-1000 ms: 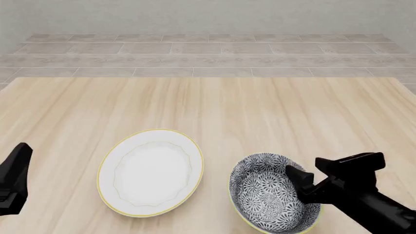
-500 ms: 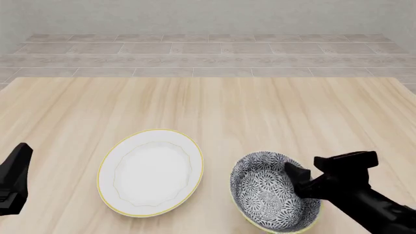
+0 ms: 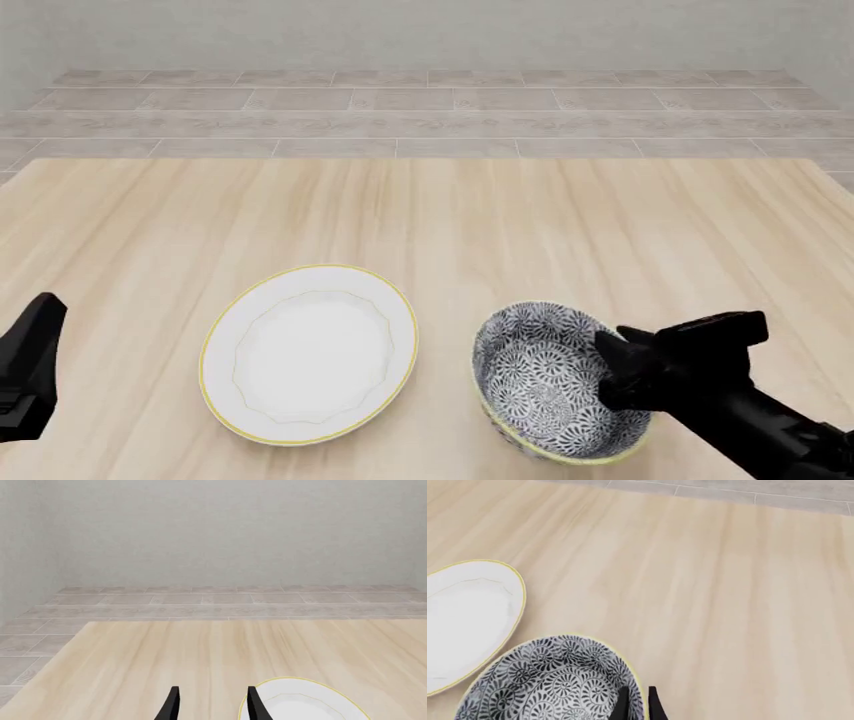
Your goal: Put the bowl on the plate.
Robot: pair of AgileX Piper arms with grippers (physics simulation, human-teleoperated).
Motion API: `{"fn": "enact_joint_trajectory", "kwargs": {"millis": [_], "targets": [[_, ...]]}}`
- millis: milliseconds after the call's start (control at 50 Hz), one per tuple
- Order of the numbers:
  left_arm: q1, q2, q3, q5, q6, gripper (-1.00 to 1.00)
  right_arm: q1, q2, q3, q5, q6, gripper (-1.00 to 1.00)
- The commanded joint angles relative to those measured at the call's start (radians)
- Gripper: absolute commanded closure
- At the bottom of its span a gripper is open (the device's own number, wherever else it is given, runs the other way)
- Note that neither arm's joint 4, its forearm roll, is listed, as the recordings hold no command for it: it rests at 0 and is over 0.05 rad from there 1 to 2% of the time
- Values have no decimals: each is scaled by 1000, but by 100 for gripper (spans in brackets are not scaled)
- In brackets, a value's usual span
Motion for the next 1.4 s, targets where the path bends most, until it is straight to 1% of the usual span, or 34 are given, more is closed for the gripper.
{"fn": "enact_joint_trajectory", "kwargs": {"millis": [20, 120, 160, 180, 200, 220, 240, 260, 280, 320, 340, 440, 460, 520, 580, 620, 640, 680, 740, 820, 840, 960, 1040, 1060, 1080, 1120, 1220, 1400], "targets": [[0, 0, 0, -1, 1, -100, 29, -45, 3, 82, -29, 100], [0, 0, 0, -1, 1, -100, 16, -120, -8, 144, -21, 100], [0, 0, 0, -1, 1, -100, 10, -137, -8, 153, -17, 100], [0, 0, 0, -1, 1, -100, 15, -185, -11, 182, -30, 100], [0, 0, 0, -2, 1, -100, 9, -192, -22, 206, -32, 100], [0, 0, 0, -2, 1, -100, 0, -192, -25, 208, -30, 100], [1, 0, 0, -2, 1, -100, 4, -198, -28, 216, -28, 100], [1, 0, 0, -2, 1, -100, 13, -209, -28, 220, 0, 100], [1, 0, 0, -2, 1, -100, 10, -226, -31, 238, 7, 100], [0, 0, 0, -3, 1, -100, 9, -263, -38, 271, 1, 100], [0, 0, 0, -3, 1, -100, -6, -274, -43, 284, 15, 100], [3, -1, 0, -5, -1, -100, -11, -311, -63, 326, 11, 100], [2, -1, 0, -5, -1, -100, -8, -293, -64, 319, 21, 100], [2, -1, 0, -5, -1, -100, -14, -318, -66, 333, 24, 100], [3, -1, 0, -6, -2, -100, -25, -349, -82, 368, 35, 100], [3, -1, 0, -6, -2, -100, -22, -357, -88, 378, 60, 100], [3, -1, 0, -6, -2, -100, -24, -365, -91, 387, 61, 100], [3, -1, 0, -6, -2, -100, -15, -338, -97, 385, 97, 100], [3, -1, 0, -6, -2, -100, -32, -345, -94, 381, 115, 100], [2, -1, 0, -6, -1, -100, -34, -357, -102, 393, 122, 100], [2, -1, 0, -6, -1, -100, -44, -368, -104, 400, 110, 100], [3, -1, 0, -6, -1, -100, -35, -372, -110, 408, 124, 100], [3, -1, 0, -7, -1, -100, -19, -391, -110, 417, 143, 100], [3, -1, 0, -7, -1, -100, -8, -520, -278, 617, 134, 100], [3, -1, 0, -8, -1, -100, -14, -539, -333, 785, 152, 100], [4, -1, 0, -9, -2, -100, 1, -569, -385, 857, 164, 100], [5, -1, 0, -11, -3, -100, 22, -550, -450, 897, 182, 100], [4, -1, 0, -11, -5, -100, 55, -526, -515, 929, 205, 100]]}}
